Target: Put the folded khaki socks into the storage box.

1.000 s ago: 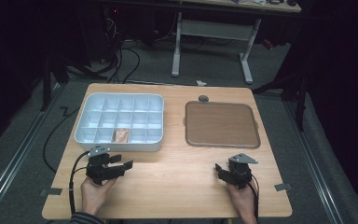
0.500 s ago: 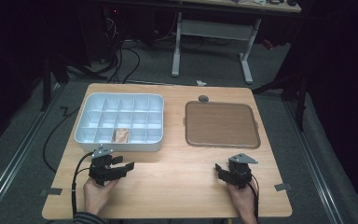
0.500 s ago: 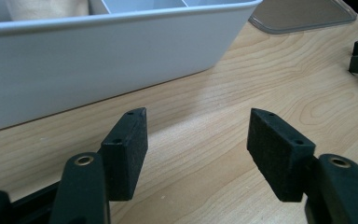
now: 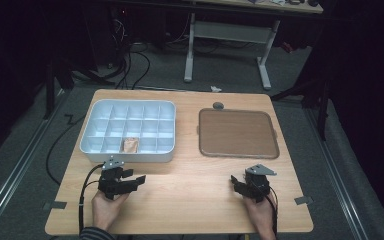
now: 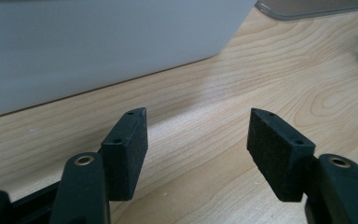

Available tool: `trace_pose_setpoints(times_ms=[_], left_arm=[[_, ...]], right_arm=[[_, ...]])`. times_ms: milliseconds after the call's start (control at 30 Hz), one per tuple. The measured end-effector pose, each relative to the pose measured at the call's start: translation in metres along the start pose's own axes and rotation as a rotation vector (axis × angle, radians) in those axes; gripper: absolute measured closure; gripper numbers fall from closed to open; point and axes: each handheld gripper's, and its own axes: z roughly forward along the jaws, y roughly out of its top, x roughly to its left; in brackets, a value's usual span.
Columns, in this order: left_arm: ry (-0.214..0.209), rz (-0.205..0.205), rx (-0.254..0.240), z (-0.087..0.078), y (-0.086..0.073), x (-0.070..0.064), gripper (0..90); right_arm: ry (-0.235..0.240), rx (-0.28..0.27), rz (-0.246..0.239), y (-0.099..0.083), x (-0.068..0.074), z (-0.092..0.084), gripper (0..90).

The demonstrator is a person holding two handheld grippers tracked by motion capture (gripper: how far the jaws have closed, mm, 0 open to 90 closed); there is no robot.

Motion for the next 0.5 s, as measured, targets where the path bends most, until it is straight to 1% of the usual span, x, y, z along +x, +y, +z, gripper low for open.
trace_pose_setpoints(times_ms=[167, 333, 500], left_arm=[[0.006, 0.004, 0.009, 0.0030, -0.0010, 0.0006, 38.8], [0.029, 0.014, 0.012, 0.0069, -0.0016, 0.0006, 38.9], [0.042, 0.026, 0.011, 0.0105, -0.0022, -0.0004, 39.1]], right_arm=[[0.000, 0.000, -0.003, 0.0000, -0.0001, 0.0000, 37.5], [0.000, -0.001, -0.002, 0.0000, -0.0001, 0.0000, 37.4], [0.000, -0.001, -0.002, 0.0000, -0.0001, 0.0000, 37.4]])
